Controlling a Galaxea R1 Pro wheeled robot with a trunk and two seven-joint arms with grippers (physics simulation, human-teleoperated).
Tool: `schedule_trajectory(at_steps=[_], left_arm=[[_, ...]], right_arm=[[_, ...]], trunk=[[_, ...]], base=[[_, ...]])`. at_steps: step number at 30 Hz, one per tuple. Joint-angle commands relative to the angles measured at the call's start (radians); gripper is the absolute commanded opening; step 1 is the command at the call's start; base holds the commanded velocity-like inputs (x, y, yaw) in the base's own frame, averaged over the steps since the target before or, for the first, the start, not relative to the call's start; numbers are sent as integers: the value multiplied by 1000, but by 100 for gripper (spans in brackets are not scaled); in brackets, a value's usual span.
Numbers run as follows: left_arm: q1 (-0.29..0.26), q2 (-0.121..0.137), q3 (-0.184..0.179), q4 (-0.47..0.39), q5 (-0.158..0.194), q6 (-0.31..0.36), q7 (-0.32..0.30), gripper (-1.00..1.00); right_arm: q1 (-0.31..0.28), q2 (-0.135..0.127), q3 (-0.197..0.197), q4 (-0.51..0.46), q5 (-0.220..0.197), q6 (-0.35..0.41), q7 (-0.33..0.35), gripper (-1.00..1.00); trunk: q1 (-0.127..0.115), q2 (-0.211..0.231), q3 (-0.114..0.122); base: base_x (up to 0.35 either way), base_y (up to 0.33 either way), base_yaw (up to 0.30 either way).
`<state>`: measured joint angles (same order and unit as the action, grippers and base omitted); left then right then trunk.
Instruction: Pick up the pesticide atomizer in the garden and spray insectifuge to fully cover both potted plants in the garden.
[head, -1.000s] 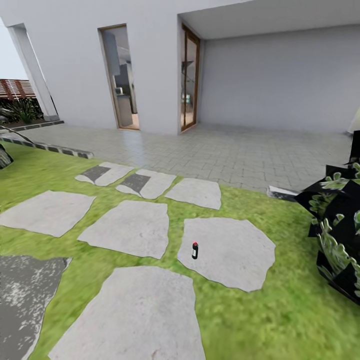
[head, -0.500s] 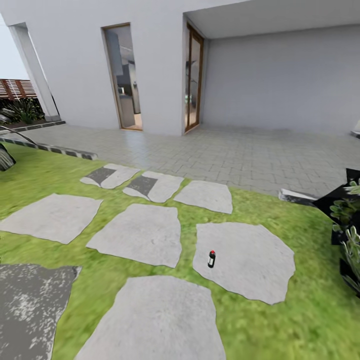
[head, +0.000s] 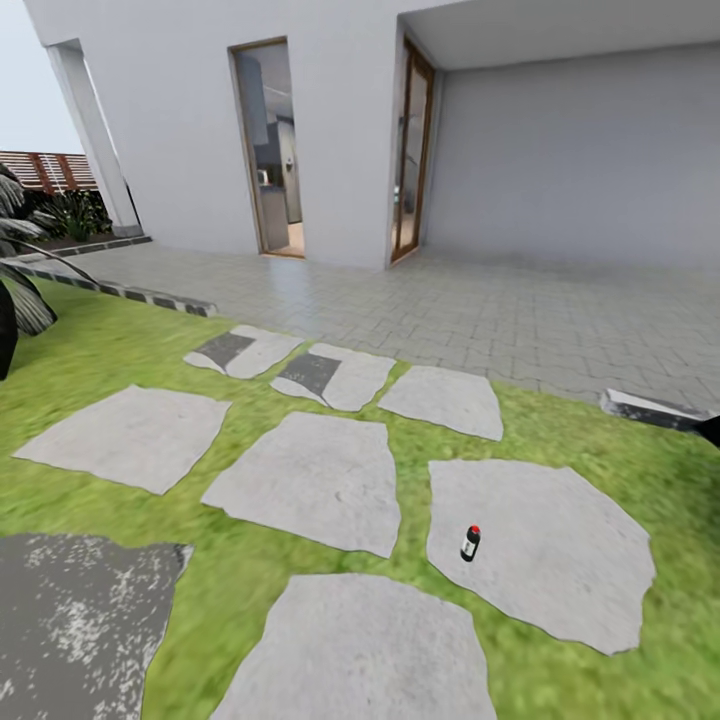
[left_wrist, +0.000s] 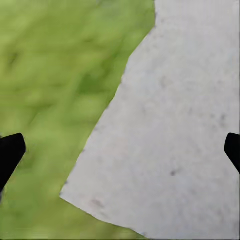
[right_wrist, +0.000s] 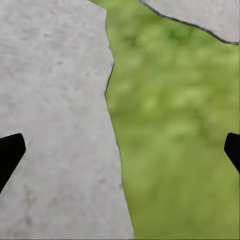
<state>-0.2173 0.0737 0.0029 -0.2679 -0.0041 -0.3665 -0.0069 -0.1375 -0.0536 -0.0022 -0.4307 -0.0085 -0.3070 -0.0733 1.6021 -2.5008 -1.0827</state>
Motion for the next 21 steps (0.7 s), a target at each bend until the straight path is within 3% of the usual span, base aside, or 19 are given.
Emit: schedule_trajectory(at_steps=[1, 21], left_arm=[[-1, 0, 0, 1, -1, -3, -1, 100], [-1, 0, 0, 1, -1, -3, -1, 100]], right_arm=[[0, 0, 0, 0, -1, -3, -2, 100], [0, 0, -1, 1, -2, -3, -2, 100]], trunk=[[0, 0, -1], [0, 0, -1]], base=[[232, 240, 9], [232, 240, 1]])
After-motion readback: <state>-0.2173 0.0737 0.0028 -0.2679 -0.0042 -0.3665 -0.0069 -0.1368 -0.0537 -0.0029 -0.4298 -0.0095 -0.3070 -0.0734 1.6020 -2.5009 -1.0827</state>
